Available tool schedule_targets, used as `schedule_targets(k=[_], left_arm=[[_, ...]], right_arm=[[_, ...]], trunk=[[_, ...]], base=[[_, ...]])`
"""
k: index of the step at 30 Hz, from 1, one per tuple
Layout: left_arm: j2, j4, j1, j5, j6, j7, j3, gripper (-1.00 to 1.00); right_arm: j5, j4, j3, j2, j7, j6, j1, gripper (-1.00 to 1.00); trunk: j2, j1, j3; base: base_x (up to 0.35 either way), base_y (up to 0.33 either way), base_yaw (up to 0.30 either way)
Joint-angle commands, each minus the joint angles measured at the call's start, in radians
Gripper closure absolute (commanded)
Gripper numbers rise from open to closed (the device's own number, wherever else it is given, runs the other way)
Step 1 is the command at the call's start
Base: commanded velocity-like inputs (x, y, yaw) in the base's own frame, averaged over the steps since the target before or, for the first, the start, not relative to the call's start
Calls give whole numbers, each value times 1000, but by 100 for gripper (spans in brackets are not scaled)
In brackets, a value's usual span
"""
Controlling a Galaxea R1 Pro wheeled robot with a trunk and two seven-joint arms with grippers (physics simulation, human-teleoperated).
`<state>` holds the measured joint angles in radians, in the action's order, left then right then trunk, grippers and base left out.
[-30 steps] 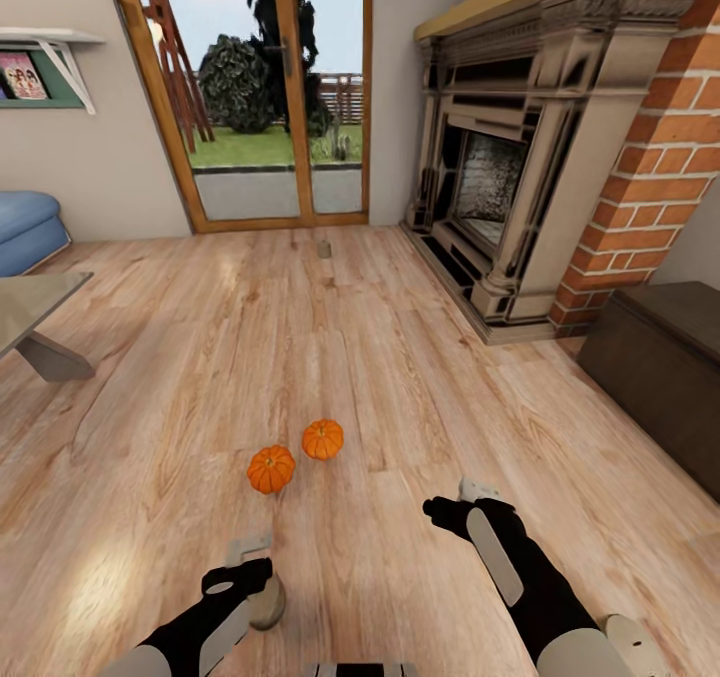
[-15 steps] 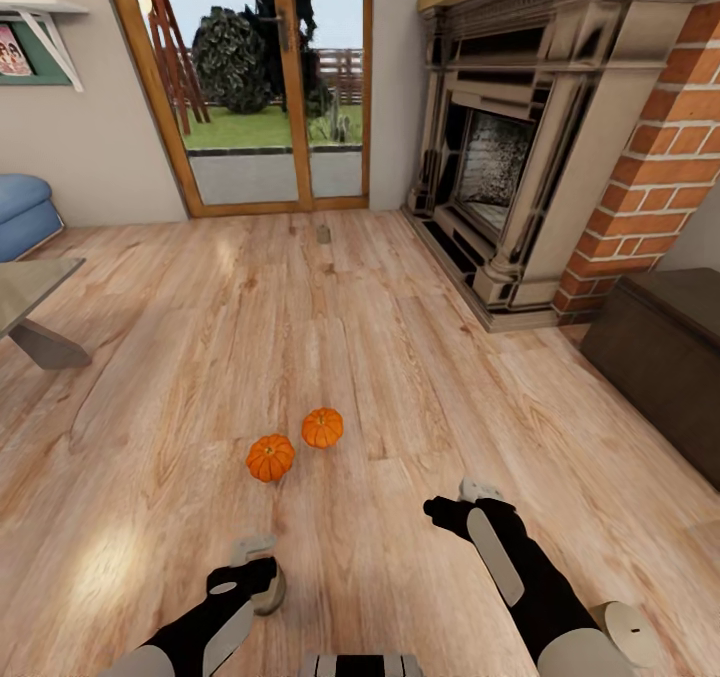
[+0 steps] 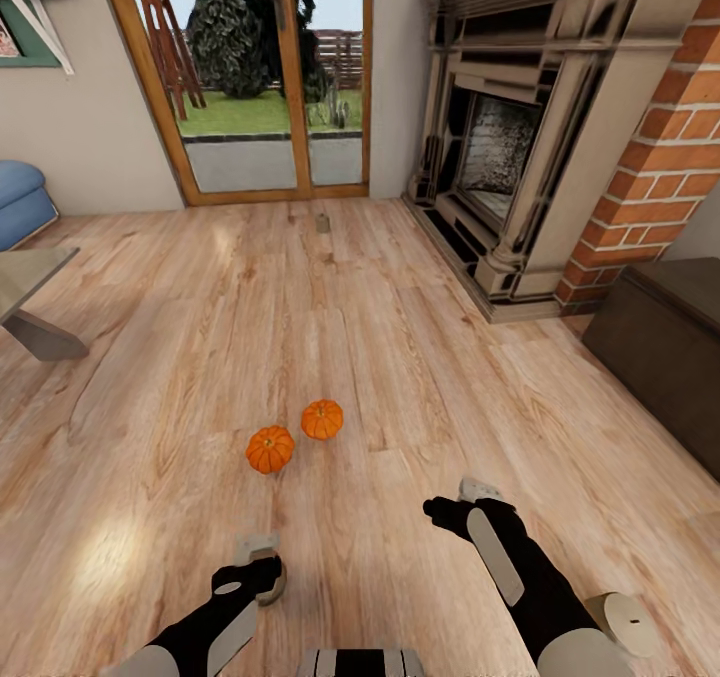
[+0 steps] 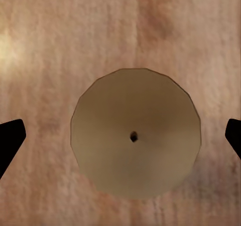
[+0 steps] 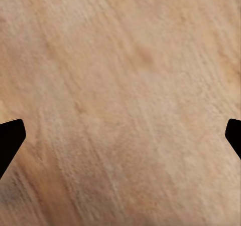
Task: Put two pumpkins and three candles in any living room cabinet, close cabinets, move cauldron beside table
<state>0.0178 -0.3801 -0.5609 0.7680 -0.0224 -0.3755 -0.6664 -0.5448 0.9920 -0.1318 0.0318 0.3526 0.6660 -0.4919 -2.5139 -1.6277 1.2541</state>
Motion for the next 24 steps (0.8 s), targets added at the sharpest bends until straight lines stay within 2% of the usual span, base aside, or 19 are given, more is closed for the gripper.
schedule_targets(k=[1, 5, 8, 11, 12, 13, 15, 18, 24], left_arm=[[1, -2, -1, 10, -3, -6, -8, -100], [1, -2, -1, 10, -5, -6, -9, -100], [1, -2, -1, 10, -5, -6, -9, -100], [1, -2, -1, 10, -5, -6, -9, -100], [1, -2, -1, 10, -5, -6, -9, -100], [1, -2, -1, 10, -5, -6, -9, -100], [1, -2, -1, 10, -5, -6, -9, -100], [1, -2, -1, 10, -5, -6, -9, -100], [-1, -2, -1, 10, -5, -6, -9, -100]], right_arm=[[-10, 2, -2, -1, 9, 1, 0, -100], [-11, 20, -2, 1, 6, 2, 0, -100], [-26, 107, -2, 5, 4, 4, 2, -100], [-113, 210, -5, 6, -2, 21, 7, -100], [-129, 221, -6, 6, -2, 24, 7, -100], [-172, 241, -7, 6, -4, 29, 8, -100], [-202, 255, -7, 5, -5, 33, 8, -100], [-218, 264, -9, 6, -6, 35, 9, -100], [-222, 268, -9, 6, -6, 40, 9, -100]], trunk=[[-1, 0, 5], [-1, -1, 9], [-1, -1, 9], [-1, -1, 9], [-1, -1, 9], [-1, -1, 9], [-1, -2, 16], [-2, -3, 28], [-3, -6, 51]], base=[[0, 0, 0], [0, 0, 0], [0, 0, 0], [0, 0, 0], [0, 0, 0], [0, 0, 0], [0, 0, 0], [0, 0, 0], [0, 0, 0]])
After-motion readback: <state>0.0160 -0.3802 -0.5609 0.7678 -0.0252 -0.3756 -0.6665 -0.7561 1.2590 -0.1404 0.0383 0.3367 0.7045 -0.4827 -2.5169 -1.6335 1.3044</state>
